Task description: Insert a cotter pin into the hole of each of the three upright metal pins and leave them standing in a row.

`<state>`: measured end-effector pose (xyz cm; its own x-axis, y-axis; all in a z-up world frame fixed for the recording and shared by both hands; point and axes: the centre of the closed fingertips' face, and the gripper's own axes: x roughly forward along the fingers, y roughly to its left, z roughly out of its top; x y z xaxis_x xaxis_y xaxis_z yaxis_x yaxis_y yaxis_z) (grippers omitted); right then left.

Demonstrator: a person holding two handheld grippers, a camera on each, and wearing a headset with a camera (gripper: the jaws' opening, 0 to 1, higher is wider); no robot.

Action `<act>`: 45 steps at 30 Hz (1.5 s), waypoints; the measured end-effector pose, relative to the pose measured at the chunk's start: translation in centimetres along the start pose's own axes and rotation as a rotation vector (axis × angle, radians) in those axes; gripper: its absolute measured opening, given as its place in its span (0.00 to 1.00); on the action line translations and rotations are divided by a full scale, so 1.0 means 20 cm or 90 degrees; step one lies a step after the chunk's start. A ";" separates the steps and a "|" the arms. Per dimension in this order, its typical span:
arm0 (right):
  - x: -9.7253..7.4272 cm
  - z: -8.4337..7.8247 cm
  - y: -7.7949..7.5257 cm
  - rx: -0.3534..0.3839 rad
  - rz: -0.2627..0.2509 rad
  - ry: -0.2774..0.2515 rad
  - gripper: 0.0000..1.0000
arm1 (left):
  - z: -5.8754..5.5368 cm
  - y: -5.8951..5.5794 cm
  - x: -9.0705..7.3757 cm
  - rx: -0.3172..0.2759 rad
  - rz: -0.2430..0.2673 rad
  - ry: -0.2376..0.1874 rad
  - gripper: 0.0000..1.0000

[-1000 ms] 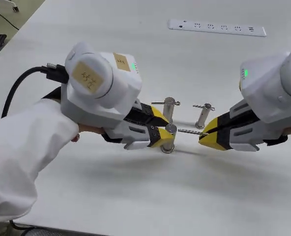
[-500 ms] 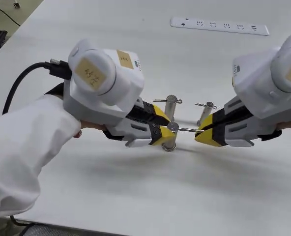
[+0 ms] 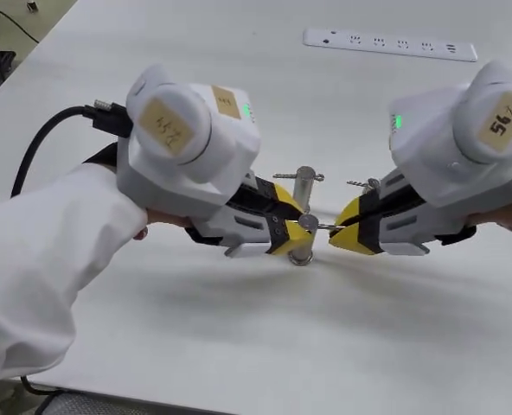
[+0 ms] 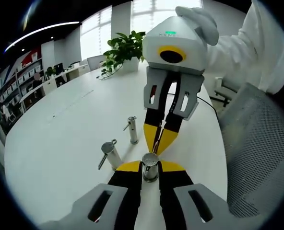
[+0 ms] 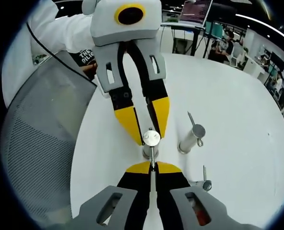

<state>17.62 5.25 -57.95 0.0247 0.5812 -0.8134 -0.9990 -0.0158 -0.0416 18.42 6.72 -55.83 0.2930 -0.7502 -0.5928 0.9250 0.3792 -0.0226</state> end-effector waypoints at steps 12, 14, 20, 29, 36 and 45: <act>-0.01 0.01 0.00 -0.016 -0.006 -0.018 0.12 | 0.01 -0.01 0.00 0.001 0.000 0.001 0.10; -0.03 -0.01 -0.01 -0.010 -0.009 -0.023 0.11 | 0.01 -0.01 0.00 0.001 0.001 0.001 0.10; -0.07 0.02 -0.01 0.017 -0.004 -0.047 0.07 | 0.00 -0.01 0.00 0.001 0.002 0.001 0.10; -0.06 0.05 0.01 0.006 -0.004 -0.053 0.00 | 0.01 -0.01 -0.01 -0.001 0.004 0.002 0.10; -0.07 0.10 0.01 -0.009 -0.008 -0.051 0.00 | 0.00 -0.01 -0.01 -0.006 0.009 0.002 0.10; -0.09 0.09 -0.02 0.015 -0.032 -0.063 0.21 | 0.00 -0.02 -0.06 0.003 0.017 -0.001 0.22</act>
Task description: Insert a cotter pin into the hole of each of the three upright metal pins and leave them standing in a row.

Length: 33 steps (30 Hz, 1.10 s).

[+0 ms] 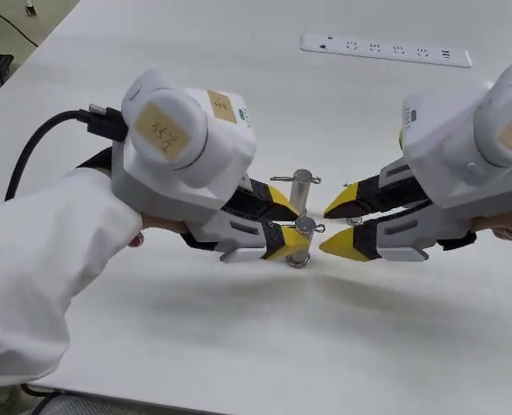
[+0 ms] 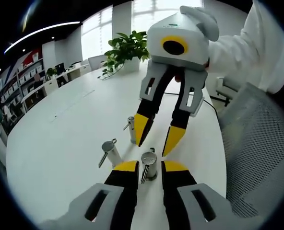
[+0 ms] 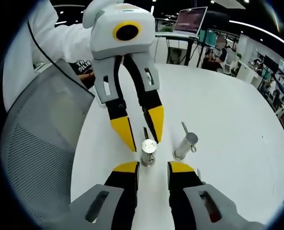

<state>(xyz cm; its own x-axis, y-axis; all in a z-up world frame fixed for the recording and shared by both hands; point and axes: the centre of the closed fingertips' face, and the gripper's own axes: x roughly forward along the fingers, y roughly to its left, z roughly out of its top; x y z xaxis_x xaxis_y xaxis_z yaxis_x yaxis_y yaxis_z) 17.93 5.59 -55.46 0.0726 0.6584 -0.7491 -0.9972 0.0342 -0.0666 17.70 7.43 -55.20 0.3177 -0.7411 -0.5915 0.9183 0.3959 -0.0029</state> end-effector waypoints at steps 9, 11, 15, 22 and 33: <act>0.02 0.00 0.03 0.031 0.004 -0.022 0.25 | 0.00 0.04 -0.10 -0.027 0.069 -0.045 0.68; 0.03 0.00 0.03 0.037 0.004 -0.026 0.25 | 0.00 0.06 -0.13 -0.041 0.096 -0.059 0.75; 0.05 0.01 0.03 0.046 0.005 -0.034 0.25 | 0.05 0.05 -0.17 -0.082 0.115 -0.109 0.88; 0.09 0.03 0.03 0.046 0.010 -0.039 0.23 | 0.04 0.04 -0.21 -0.103 0.129 -0.125 0.99; 0.14 0.02 0.04 0.040 0.011 -0.029 0.16 | 0.01 -0.03 -0.22 -0.123 0.123 -0.107 0.99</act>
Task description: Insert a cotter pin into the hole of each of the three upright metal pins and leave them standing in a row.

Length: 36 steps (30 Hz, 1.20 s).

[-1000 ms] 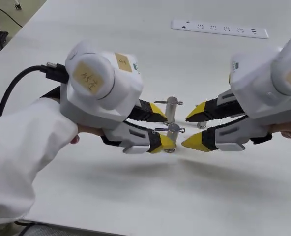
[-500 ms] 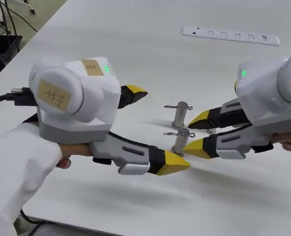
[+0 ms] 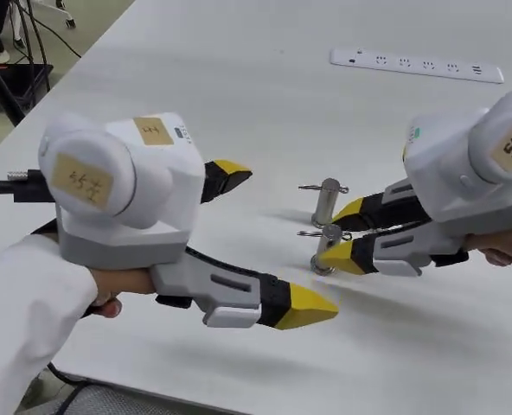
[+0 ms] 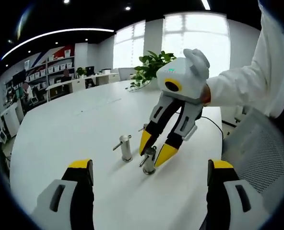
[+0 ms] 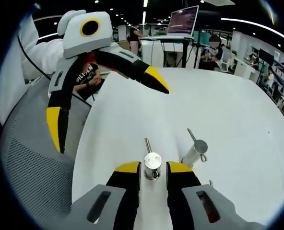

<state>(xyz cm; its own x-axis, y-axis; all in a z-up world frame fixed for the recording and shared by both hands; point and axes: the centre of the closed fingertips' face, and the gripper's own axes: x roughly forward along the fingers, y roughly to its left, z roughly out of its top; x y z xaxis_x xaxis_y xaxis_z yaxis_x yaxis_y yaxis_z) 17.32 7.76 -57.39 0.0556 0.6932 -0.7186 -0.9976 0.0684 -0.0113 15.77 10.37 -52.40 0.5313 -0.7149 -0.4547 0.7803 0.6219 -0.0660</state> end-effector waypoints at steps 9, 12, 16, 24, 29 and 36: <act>0.03 0.00 0.00 0.015 -0.004 -0.006 0.09 | -0.04 -0.06 -0.01 0.004 -0.008 0.020 0.99; 0.03 0.00 0.02 0.011 -0.008 -0.004 0.08 | -0.03 -0.07 -0.01 0.006 -0.011 0.016 0.95; 0.02 -0.02 0.03 -0.007 -0.010 -0.002 0.08 | -0.03 -0.06 -0.01 0.007 -0.011 0.016 0.95; -0.11 -0.01 0.08 -0.029 0.011 -0.042 0.08 | -0.02 -0.05 0.00 0.014 -0.010 0.017 0.99; -0.23 -0.08 0.05 -0.032 0.004 -0.041 0.08 | -0.04 -0.04 0.00 0.011 -0.009 0.025 0.99; -0.37 -0.21 -0.09 0.005 -0.045 -0.030 0.08 | -0.06 -0.04 -0.01 0.012 -0.008 0.034 0.99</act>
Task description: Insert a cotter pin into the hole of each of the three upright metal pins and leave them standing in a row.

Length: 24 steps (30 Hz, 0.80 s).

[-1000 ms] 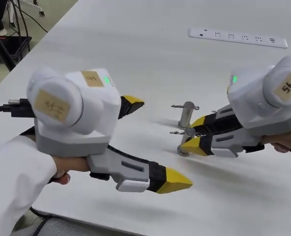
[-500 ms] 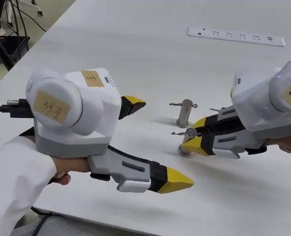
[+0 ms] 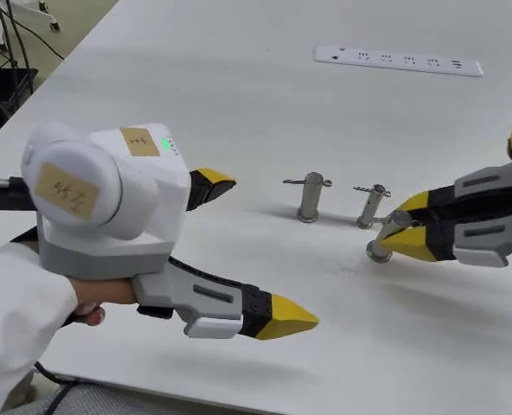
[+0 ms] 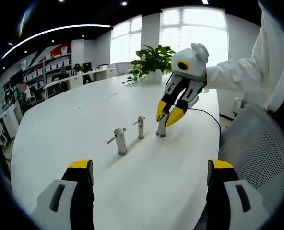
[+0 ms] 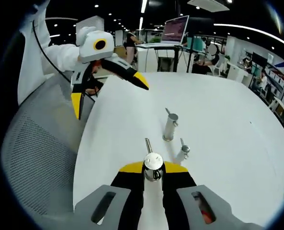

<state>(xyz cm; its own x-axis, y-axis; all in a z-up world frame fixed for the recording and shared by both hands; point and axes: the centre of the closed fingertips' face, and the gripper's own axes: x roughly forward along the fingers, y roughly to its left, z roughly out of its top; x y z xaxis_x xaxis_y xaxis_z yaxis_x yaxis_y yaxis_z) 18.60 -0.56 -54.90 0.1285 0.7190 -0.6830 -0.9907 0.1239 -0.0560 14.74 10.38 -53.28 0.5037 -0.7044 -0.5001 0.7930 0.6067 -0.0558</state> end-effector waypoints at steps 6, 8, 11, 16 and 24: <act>-0.06 -0.08 -0.11 0.016 -0.034 0.023 0.08 | -0.01 0.01 -0.01 -0.002 0.006 0.006 0.99; -0.06 -0.10 -0.13 0.021 -0.038 0.027 0.08 | -0.01 0.01 -0.01 -0.004 0.004 0.009 0.99; -0.06 -0.12 -0.15 0.034 -0.046 0.031 0.08 | -0.01 0.02 -0.02 -0.002 0.006 0.015 0.99; -0.04 -0.15 -0.19 0.066 -0.055 0.022 0.08 | -0.01 0.03 -0.03 -0.005 0.010 0.019 0.99; -0.02 -0.17 -0.21 0.073 -0.055 0.018 0.08 | -0.03 0.04 -0.04 0.000 0.018 0.030 0.97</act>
<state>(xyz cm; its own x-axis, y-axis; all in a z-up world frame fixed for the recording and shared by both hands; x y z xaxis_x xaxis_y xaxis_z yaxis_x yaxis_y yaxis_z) 22.59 -3.70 -56.83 0.2108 0.6832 -0.6991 -0.9641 0.2633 -0.0334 14.73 11.53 -53.41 0.5097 -0.6683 -0.5418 0.7784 0.6265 -0.0406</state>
